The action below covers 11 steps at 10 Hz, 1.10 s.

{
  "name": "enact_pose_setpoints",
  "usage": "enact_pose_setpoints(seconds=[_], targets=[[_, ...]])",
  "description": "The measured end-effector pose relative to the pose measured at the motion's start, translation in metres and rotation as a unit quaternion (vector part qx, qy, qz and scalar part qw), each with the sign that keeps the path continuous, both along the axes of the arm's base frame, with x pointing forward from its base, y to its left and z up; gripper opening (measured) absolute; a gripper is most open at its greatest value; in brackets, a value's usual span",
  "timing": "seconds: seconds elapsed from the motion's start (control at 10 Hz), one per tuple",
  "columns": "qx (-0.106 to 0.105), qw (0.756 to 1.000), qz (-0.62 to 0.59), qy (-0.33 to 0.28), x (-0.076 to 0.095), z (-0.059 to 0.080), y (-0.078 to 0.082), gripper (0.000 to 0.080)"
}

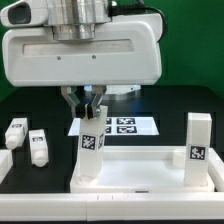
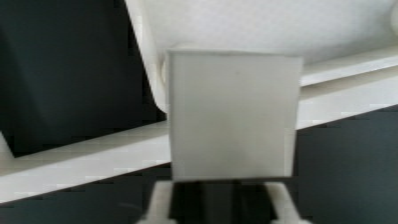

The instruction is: Assemble desk

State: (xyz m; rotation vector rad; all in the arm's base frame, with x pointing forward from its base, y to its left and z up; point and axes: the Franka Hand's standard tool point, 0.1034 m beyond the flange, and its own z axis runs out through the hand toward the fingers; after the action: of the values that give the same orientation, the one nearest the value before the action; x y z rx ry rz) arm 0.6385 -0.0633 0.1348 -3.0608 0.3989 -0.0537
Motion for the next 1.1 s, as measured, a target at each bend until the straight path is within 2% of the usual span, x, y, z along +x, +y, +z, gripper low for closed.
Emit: enact_pose_setpoints(seconds=[0.1,0.5,0.7,0.8,0.9,1.0,1.1], targets=[[0.0,1.0,0.0,0.0,0.0,0.0,0.0,0.0007],[0.0,1.0,0.0,0.001,0.0,0.001,0.001,0.0001],[0.011,1.0,-0.025,0.012,-0.005,0.019,0.017,0.0001],[0.008,1.0,-0.025,0.006,-0.004,0.015,0.017,0.0134],[0.004,1.0,-0.024,0.001,-0.004,0.006,0.018,0.033],[0.003,1.0,-0.023,0.001,-0.004,0.003,0.019,0.033],[0.002,1.0,-0.022,0.002,-0.005,0.0,0.018,0.0468]])
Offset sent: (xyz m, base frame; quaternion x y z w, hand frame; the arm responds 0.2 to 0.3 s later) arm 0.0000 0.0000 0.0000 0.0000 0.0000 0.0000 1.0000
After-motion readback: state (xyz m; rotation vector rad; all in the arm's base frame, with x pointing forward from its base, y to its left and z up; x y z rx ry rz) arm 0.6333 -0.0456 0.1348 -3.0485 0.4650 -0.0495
